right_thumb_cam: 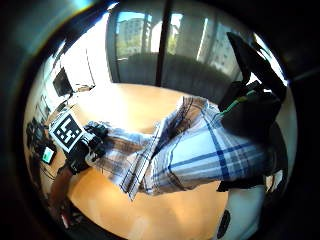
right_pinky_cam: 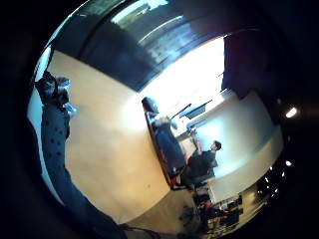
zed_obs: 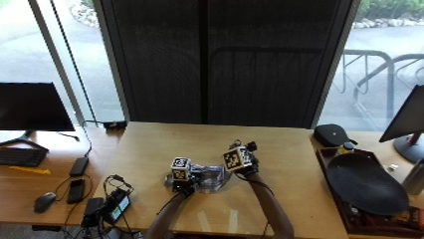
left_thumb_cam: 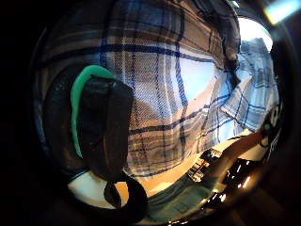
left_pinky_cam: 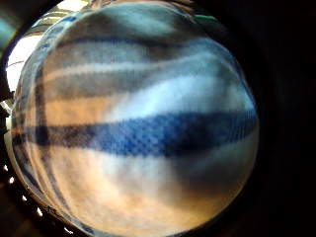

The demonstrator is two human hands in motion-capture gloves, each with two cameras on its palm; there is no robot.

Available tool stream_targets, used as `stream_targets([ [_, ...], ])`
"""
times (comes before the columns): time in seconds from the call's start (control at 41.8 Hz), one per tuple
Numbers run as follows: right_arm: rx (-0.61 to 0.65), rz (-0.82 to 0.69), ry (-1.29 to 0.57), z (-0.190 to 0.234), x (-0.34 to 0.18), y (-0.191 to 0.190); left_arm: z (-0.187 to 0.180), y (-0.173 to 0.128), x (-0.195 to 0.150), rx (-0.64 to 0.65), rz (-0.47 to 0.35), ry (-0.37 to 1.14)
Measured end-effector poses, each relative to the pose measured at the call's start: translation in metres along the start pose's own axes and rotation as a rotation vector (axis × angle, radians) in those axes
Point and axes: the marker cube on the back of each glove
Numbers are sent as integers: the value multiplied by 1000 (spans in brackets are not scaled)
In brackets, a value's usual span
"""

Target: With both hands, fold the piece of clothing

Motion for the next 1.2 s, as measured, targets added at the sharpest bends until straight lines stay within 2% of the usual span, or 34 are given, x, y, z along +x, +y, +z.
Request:
stream_targets([
  [0.072, 102, -56, 185, -22, -14, -21, 1, 2, 4, -27, 31, 43],
  [0.191, 243, -132, 261, -51, -59, -49, 2, 10, 16, -91, 115, 153],
  [0.311, 313, -199, 316, -64, -101, -70, 0, 19, 6, -172, 38, 126],
  [0.382, 331, -249, 351, -72, -121, -79, -2, 27, 6, -271, 98, 280],
  [0.406, 338, -266, 363, -75, -128, -81, -3, 26, 4, -268, 111, 346],
  [0.478, 360, -301, 376, -83, -148, -87, -9, 9, -4, -78, 176, 548],
  [0.526, 375, -314, 368, -89, -159, -91, -19, 9, -5, -27, 255, 719],
  [0.598, 394, -330, 349, -99, -173, -94, -29, 24, -6, -129, 317, 919],
  [0.645, 400, -344, 332, -105, -183, -96, -29, 24, -8, -144, 346, 959],
  [0.717, 395, -368, 307, -112, -195, -96, -25, 12, -14, -54, 314, 905],
  [0.789, 398, -391, 291, -116, -206, -96, -31, 7, -22, 81, 195, 835],
  [0.837, 407, -403, 292, -116, -213, -96, -43, 11, -26, 186, 139, 859],
  [0.98, 382, -414, 291, -109, -222, -97, -83, 37, -35, 483, 148, 1142],
  [1.028, 368, -414, 283, -106, -223, -98, -92, 44, -42, 564, 127, 1203],
  [1.124, 345, -415, 257, -102, -224, -100, -94, 45, -66, 661, 53, 1223],
  [1.195, 325, -402, 191, -108, -222, -102, -106, 51, -83, 786, 121, 1193],
])
